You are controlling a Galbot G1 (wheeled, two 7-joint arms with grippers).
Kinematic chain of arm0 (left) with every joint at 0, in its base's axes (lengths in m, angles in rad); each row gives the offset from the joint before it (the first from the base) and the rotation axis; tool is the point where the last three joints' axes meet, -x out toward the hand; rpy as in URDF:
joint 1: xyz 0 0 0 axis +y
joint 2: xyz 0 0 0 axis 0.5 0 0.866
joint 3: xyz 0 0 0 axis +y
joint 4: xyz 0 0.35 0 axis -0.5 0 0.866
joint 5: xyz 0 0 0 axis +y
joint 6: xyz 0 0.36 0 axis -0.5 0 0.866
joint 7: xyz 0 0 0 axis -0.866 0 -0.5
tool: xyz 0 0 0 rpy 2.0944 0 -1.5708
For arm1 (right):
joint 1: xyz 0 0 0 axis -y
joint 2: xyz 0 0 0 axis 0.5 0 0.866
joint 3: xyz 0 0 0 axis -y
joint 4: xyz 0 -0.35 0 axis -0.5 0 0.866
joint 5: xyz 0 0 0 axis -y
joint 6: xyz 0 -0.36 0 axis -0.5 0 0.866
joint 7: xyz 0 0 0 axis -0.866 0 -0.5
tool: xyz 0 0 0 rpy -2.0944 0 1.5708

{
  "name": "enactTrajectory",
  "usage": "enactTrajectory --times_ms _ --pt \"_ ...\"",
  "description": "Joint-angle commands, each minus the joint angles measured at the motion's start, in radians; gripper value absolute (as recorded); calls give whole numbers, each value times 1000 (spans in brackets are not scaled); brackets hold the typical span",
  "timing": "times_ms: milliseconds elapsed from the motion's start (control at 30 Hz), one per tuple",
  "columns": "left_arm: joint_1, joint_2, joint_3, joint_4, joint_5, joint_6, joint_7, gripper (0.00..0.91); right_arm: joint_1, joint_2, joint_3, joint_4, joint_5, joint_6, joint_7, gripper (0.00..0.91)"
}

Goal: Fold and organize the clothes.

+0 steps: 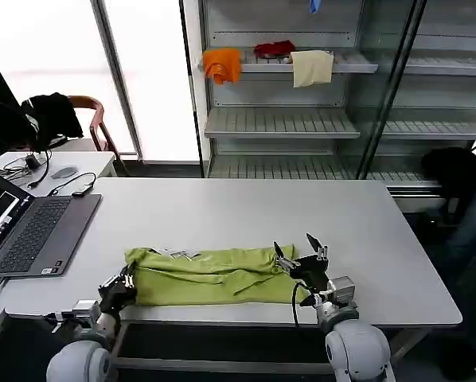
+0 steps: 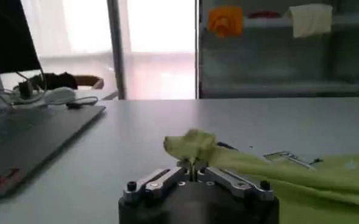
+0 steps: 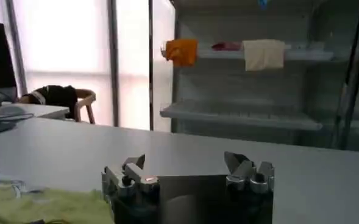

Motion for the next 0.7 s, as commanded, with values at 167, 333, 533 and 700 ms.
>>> enactTrajectory --times_ms 167,333,533,700 --pt "-53 229 -244 18 231 -27 209 0 0 0 -3 -9 1 7 3 907" --pt "-85 331 -296 49 244 -14 253 0 -6 -2 -3 -15 1 15 8 907" --pt "-96 345 -304 19 256 -6 256 10 -16 -2 -5 -12 4 25 9 907" --pt "-50 239 -209 -81 311 -21 244 10 -18 3 -11 -9 0 28 15 907"
